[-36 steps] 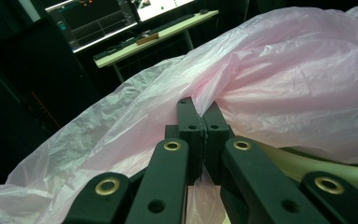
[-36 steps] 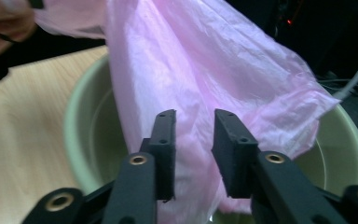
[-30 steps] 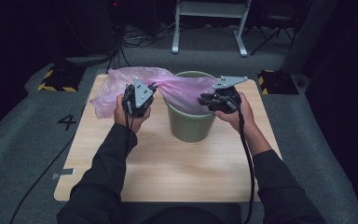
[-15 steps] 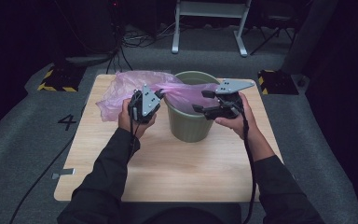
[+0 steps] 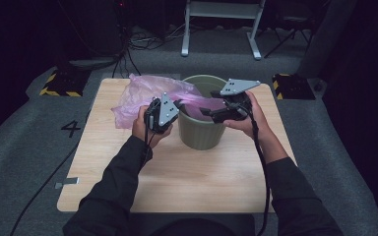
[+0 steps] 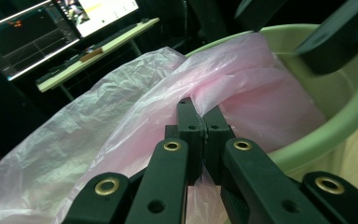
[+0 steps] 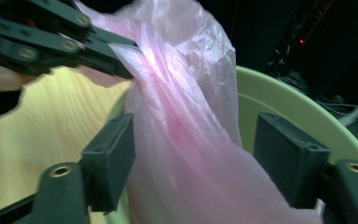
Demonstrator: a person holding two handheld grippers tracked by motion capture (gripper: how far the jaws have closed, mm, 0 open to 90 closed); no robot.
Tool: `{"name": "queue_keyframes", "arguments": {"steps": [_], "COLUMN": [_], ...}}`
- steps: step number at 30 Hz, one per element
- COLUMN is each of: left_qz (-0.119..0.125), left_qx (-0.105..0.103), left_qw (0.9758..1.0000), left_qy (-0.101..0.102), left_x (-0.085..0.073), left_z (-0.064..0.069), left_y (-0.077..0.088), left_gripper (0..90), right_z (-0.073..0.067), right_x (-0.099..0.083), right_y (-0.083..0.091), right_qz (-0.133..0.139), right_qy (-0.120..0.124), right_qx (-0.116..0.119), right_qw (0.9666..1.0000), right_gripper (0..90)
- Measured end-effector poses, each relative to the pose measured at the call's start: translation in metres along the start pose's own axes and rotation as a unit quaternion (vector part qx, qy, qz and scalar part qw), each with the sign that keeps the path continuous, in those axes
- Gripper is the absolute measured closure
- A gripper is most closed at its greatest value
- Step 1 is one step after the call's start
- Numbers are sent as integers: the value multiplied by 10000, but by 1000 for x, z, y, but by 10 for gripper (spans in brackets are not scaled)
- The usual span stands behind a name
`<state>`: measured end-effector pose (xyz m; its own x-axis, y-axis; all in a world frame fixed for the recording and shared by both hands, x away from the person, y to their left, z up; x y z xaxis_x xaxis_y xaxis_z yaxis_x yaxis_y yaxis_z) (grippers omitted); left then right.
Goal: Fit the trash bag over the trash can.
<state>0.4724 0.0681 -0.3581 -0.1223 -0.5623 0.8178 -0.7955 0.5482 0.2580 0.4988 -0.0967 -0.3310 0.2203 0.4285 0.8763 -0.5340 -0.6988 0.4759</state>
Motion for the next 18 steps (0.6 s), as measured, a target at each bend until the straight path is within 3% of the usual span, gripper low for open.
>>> {"name": "queue_keyframes", "arguments": {"steps": [4,7,12,14,18], "left_qz": [31,52,59,64,68], "left_qx": [-74,-116,-202,-199,-231], "left_qw": [10000,9999,9998,9998,9994], "left_qy": [-50,-36,41,69,230], "left_x": [3,3,3,3,4], "left_z": [5,6,8,8,8], "left_y": [0,1,4,8,21], "left_gripper": [889,881,849,775,478], "right_z": [-2,-3,-3,-2,5], "right_x": [-4,-4,-4,-4,-8], "right_y": [-10,-12,-11,-10,-9], "right_qz": [-262,-267,-141,-110,-114], "right_qy": [186,275,153,134,2], "right_qx": [-30,-32,67,29,-86], "right_qw": [9995,9993,9998,9998,9999], "right_gripper": [600,757,882,892,893]}}
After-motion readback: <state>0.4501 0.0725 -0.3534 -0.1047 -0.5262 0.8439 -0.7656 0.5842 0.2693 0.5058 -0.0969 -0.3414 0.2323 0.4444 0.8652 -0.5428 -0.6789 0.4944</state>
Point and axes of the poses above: each handheld gripper's, and its own axes: y roughly backward along the jaws, x roughly out of its top, z roughly to its right, the point moved 6 cm from there along -y, roughly forward along the jaws, and after that the axes turned 8 degrees about -y, right-handed, at the moved point
